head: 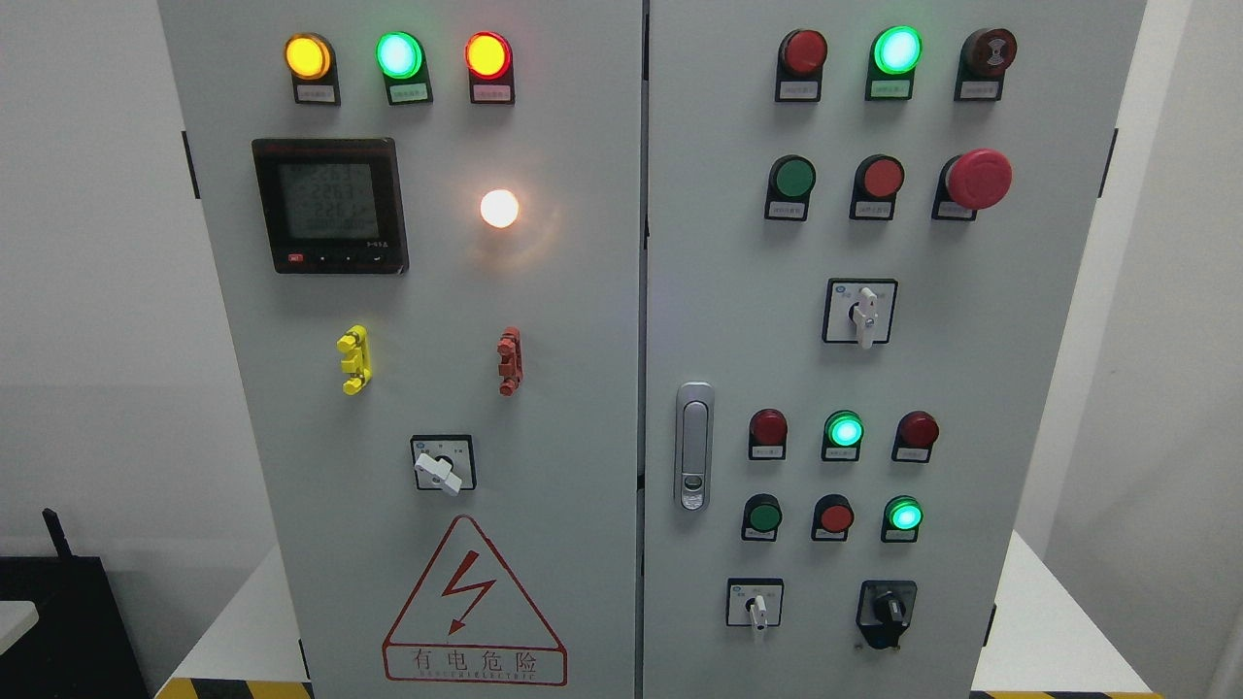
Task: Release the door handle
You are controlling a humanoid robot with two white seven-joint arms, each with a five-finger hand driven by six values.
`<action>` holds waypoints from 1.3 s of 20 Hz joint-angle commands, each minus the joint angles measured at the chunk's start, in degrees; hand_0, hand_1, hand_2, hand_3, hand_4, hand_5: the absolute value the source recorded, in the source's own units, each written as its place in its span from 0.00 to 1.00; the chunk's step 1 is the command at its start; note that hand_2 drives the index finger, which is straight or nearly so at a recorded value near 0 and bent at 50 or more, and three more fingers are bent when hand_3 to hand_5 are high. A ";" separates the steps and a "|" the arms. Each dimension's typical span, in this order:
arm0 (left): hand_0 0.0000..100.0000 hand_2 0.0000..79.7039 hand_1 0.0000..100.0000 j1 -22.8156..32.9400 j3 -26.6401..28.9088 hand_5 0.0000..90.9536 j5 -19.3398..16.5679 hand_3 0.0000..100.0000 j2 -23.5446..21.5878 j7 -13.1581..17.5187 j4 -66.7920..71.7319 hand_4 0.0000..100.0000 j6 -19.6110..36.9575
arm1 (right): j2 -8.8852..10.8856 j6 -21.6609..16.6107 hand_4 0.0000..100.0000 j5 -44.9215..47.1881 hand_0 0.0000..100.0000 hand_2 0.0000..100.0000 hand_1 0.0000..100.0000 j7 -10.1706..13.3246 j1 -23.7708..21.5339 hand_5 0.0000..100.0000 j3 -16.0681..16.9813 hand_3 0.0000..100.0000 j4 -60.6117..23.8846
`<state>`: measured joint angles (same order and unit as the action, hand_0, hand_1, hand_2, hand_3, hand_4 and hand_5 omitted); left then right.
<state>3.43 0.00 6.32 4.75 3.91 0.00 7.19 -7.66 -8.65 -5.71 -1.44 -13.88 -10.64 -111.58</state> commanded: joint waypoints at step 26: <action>0.12 0.00 0.39 0.00 -0.70 0.00 0.01 0.00 0.00 0.05 -0.88 0.00 0.02 | 0.02 -2.68 0.37 -9.47 0.35 0.00 0.13 0.64 -0.01 0.28 -0.70 0.41 -0.05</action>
<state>3.43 0.00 6.32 4.75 3.91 0.00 7.19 -7.65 -10.72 -9.51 -1.45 -13.87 -10.92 -111.62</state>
